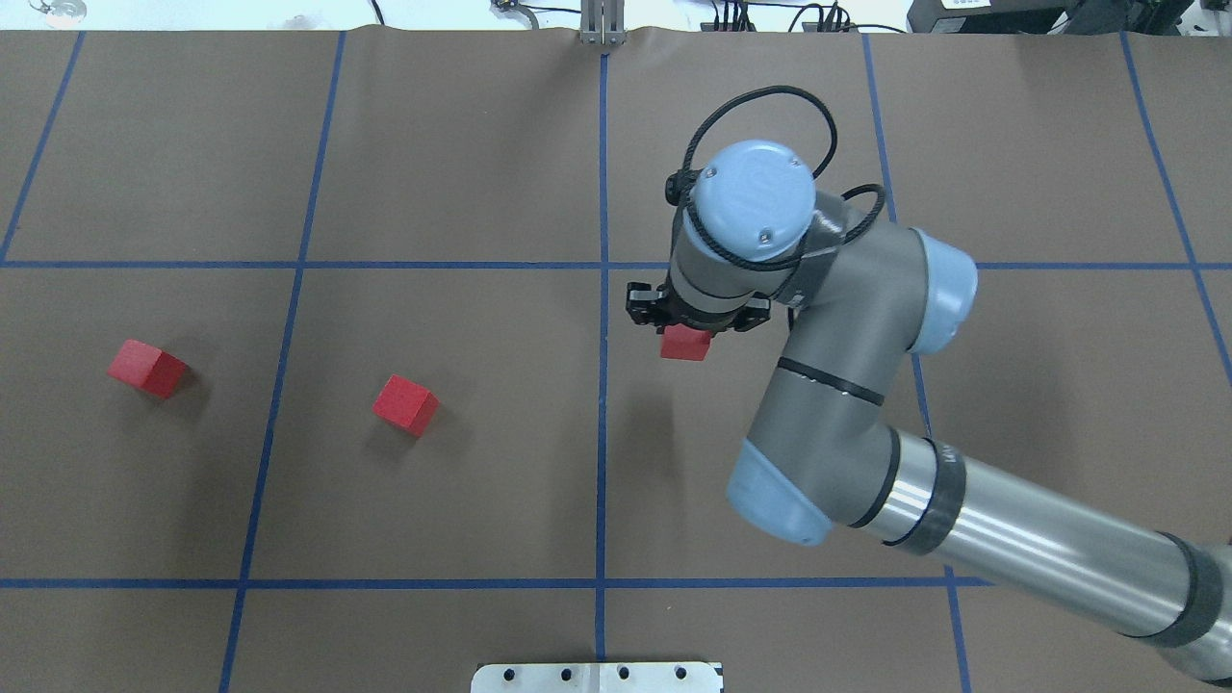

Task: Form red blocks into L shape at center
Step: 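Carry the red cube with the right gripper to the table center, then lower the red cube at center and open the right gripper, then withdraw the right arm while the left gripper reaches toward the middle red cube, then grasp the middle red cube with the left gripper, then carry the red cube with the left gripper beside the center cube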

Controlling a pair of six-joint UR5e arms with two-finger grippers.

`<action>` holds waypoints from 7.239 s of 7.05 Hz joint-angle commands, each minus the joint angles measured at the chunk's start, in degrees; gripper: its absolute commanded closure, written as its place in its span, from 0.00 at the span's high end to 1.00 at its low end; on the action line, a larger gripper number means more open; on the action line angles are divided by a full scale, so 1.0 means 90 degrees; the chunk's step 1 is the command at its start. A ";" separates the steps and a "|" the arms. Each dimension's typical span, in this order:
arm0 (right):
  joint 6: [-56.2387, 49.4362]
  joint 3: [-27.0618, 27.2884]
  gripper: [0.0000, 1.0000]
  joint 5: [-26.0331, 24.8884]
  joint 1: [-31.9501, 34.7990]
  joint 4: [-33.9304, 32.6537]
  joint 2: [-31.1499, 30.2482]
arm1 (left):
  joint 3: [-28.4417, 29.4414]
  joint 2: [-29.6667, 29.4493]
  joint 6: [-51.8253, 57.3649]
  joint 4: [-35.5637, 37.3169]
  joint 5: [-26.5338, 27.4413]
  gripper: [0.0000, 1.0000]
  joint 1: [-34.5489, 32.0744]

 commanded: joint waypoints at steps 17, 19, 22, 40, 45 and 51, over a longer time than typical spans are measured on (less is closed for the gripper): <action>0.0367 -0.1114 0.99 -0.0499 -0.0888 0.0593 0.0520 | 0.0098 -0.0002 0.0000 -0.0009 0.0000 1.00 0.0010; 0.0337 -0.0871 0.99 -0.0393 -0.0608 0.0564 0.0540 | 0.0069 -0.0011 0.0058 -0.0193 0.0000 1.00 0.0010; -0.0800 0.0240 0.99 0.0833 0.1029 -0.0771 0.0327 | -0.0339 -0.0293 -0.0609 -0.0556 0.0000 1.00 0.0865; -0.8716 0.0439 0.99 0.2743 0.5996 -0.0472 -0.4216 | -0.0781 -0.2277 -0.5410 0.0850 0.3057 0.82 0.6621; -0.8716 0.0429 0.99 0.2743 0.5996 -0.0472 -0.4236 | -0.0830 -0.2704 -0.5420 0.1373 0.2824 0.16 0.6514; -0.8775 0.0224 0.99 0.2723 0.5996 -0.0413 -0.4509 | 0.0962 -0.5720 -0.6795 0.2735 0.2695 0.16 0.6426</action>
